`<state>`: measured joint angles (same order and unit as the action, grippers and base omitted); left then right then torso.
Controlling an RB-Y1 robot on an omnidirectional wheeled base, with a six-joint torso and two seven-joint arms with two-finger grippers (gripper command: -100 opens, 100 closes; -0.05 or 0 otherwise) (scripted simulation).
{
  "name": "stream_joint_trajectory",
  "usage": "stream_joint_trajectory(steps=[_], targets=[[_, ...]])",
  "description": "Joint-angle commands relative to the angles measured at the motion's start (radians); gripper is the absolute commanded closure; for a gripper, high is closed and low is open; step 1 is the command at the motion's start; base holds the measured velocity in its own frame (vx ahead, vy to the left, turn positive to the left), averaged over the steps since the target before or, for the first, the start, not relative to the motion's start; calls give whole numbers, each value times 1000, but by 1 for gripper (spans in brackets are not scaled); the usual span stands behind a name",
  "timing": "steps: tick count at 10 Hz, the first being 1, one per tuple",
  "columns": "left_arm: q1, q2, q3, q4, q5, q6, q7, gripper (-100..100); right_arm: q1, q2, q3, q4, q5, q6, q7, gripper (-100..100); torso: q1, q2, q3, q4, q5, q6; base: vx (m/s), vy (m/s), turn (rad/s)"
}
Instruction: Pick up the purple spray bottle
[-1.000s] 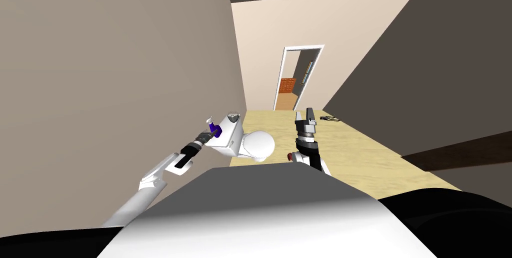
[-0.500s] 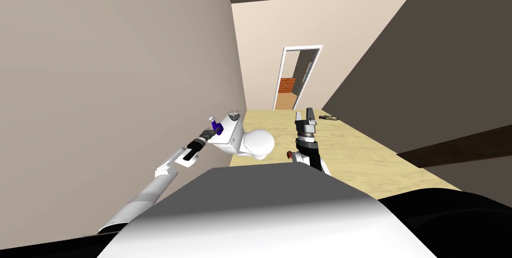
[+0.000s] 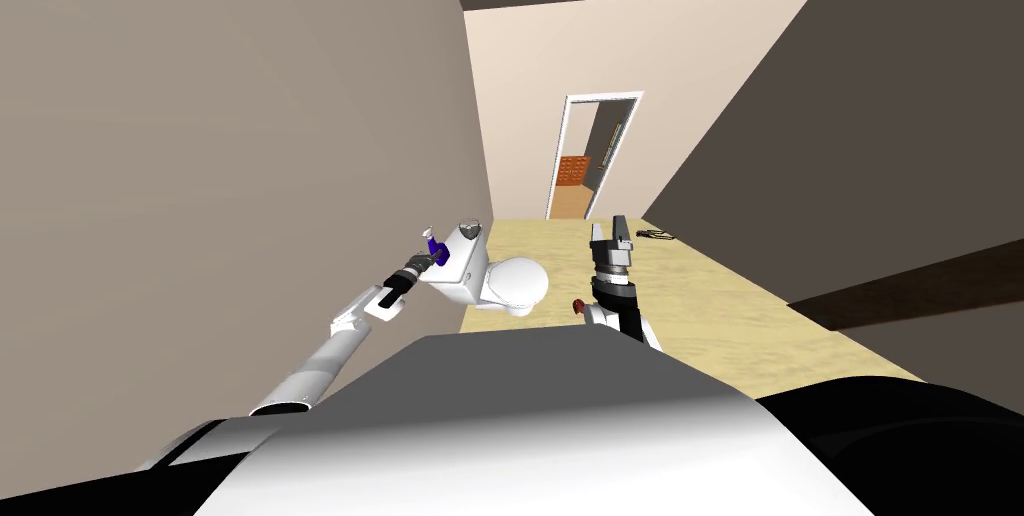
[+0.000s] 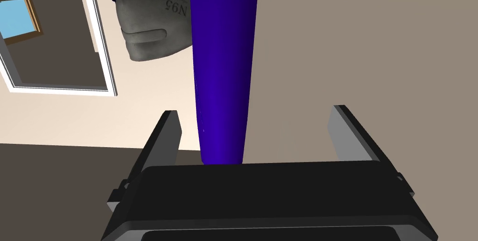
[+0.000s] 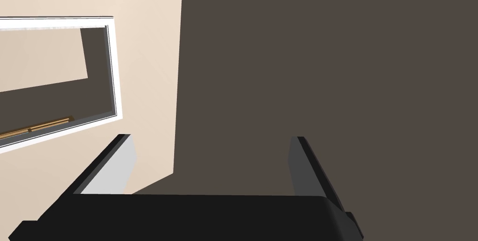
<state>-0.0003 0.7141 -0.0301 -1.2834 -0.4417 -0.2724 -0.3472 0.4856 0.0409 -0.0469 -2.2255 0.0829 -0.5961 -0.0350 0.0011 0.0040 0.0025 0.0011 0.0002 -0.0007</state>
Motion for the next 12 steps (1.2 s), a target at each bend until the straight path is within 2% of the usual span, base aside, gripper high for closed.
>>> stream_joint_trajectory(steps=[1,2,3,5,6,7,10,11,12], targets=[[-31,-2,1,50,0,-4,-2,-100,0,0,0,0,0,0,0,0,0,0,0,0,0,0,-15,11,0],[-31,-2,1,54,0,-4,-2,-100,0,0,0,0,0,0,0,0,0,-2,-1,-1,0,0,4,6,3],[-78,-25,-29,96,0,-17,-19,-100,0,0,0,0,0,0,0,0,-1,-3,-2,-1,0,0,-82,11,-8],[-141,-25,-29,159,0,-17,-19,-100,0,0,0,0,0,0,0,0,0,2,1,0,0,0,-74,23,-9],[-143,-25,-29,176,0,-17,-19,-100,0,0,0,0,0,0,0,0,0,0,0,0,0,0,-10,6,-1],[-184,-48,-59,209,0,-30,-35,-100,0,0,0,0,0,0,0,0,-1,-2,-1,-1,0,0,-76,18,-2],[-255,-48,-59,281,0,-30,-35,-100,0,0,0,0,0,0,0,0,-1,0,0,0,0,0,-52,11,-5],[-255,-48,-59,298,0,-30,-35,-100,0,0,0,0,0,0,0,0,-1,-2,-1,0,0,0,5,2,-2],[-294,-71,-89,323,0,-44,-52,-100,0,0,0,0,0,0,0,0,-1,-4,-2,-1,0,0,-79,18,-9]])
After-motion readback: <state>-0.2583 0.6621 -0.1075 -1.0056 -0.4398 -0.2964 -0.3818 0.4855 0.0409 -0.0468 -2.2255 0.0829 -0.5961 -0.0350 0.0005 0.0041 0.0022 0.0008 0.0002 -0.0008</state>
